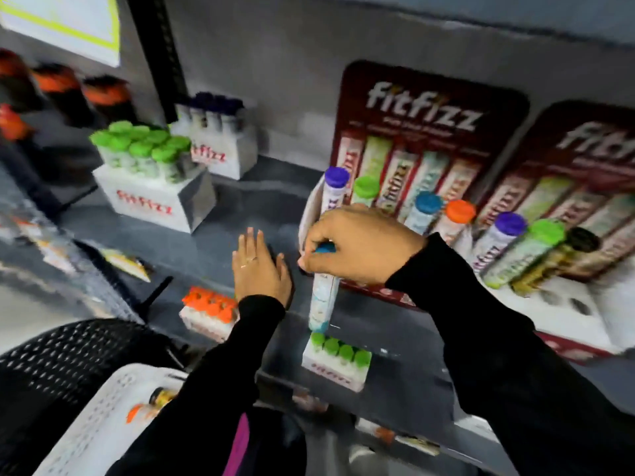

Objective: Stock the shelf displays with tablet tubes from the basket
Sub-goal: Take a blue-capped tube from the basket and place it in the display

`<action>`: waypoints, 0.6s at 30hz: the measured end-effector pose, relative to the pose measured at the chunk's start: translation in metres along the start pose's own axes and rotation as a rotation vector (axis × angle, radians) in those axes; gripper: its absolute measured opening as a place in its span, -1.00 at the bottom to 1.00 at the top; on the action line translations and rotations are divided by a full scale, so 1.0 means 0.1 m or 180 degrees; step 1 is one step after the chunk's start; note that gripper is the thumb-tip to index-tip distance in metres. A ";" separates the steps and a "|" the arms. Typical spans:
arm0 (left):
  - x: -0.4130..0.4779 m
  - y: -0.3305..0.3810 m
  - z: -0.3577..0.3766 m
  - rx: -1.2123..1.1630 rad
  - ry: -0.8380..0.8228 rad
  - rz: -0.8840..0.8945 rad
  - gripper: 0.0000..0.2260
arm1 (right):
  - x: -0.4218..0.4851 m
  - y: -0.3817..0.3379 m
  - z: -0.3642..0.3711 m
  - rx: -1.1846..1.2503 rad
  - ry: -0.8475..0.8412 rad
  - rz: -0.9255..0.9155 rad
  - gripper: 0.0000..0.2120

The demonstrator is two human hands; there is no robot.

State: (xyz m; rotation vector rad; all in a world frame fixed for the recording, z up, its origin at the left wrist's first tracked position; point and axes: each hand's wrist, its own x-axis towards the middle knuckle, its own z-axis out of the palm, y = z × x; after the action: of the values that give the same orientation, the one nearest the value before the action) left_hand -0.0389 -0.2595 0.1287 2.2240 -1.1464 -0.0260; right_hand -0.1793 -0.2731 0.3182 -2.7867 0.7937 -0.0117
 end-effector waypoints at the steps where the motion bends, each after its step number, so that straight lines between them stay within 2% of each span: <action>1: -0.01 0.03 0.06 0.0169 -0.0141 -0.0065 -0.46 | -0.06 0.04 -0.05 0.0025 0.0053 0.0055 -0.82; 5: -0.05 0.03 0.18 0.0635 -0.0422 -0.0207 -0.47 | -0.28 0.15 -0.24 0.0246 0.0071 0.0265 -0.76; 10: -0.05 0.06 0.15 0.0860 -0.0526 -0.0155 -0.46 | -0.36 0.24 -0.30 0.0008 -0.0104 0.0228 -0.67; 18: -0.06 0.08 0.11 0.0989 -0.0698 -0.0199 -0.44 | -0.43 0.30 -0.26 -0.0134 -0.0275 0.0248 -0.72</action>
State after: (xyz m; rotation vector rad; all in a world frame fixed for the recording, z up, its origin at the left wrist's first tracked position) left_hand -0.0519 -0.2645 0.1229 2.5825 -1.2675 -0.1284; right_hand -0.2339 -0.2815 0.3388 -2.7717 0.8899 0.1399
